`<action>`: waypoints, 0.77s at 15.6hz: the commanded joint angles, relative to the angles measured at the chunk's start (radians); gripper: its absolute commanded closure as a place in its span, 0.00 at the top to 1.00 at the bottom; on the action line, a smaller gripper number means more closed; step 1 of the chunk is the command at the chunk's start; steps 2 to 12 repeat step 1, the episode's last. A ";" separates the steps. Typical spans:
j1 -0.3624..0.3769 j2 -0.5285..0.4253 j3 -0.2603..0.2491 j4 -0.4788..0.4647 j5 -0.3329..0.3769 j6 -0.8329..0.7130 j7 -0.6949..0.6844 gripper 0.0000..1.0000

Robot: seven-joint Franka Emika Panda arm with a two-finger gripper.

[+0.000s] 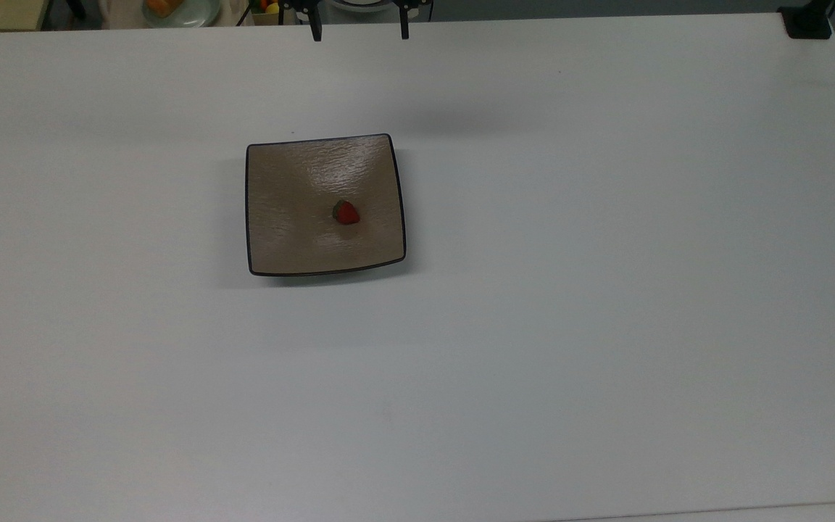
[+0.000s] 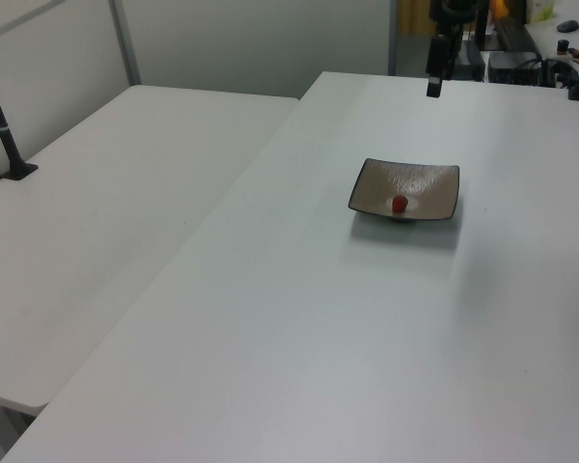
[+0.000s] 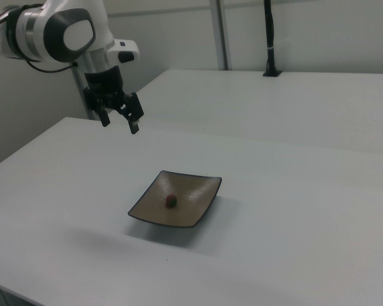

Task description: Strawberries on a ceramic plate

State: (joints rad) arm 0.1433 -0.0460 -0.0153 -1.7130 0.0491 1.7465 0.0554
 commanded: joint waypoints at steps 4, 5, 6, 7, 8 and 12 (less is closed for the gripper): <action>0.015 0.000 -0.009 0.003 -0.014 0.013 0.023 1.00; 0.015 0.000 -0.009 0.003 -0.014 0.013 0.023 1.00; 0.015 0.000 -0.009 0.003 -0.014 0.013 0.023 1.00; 0.015 0.000 -0.009 0.003 -0.014 0.013 0.023 1.00; 0.015 0.000 -0.009 0.003 -0.014 0.013 0.023 1.00; 0.015 0.000 -0.009 0.003 -0.014 0.013 0.023 1.00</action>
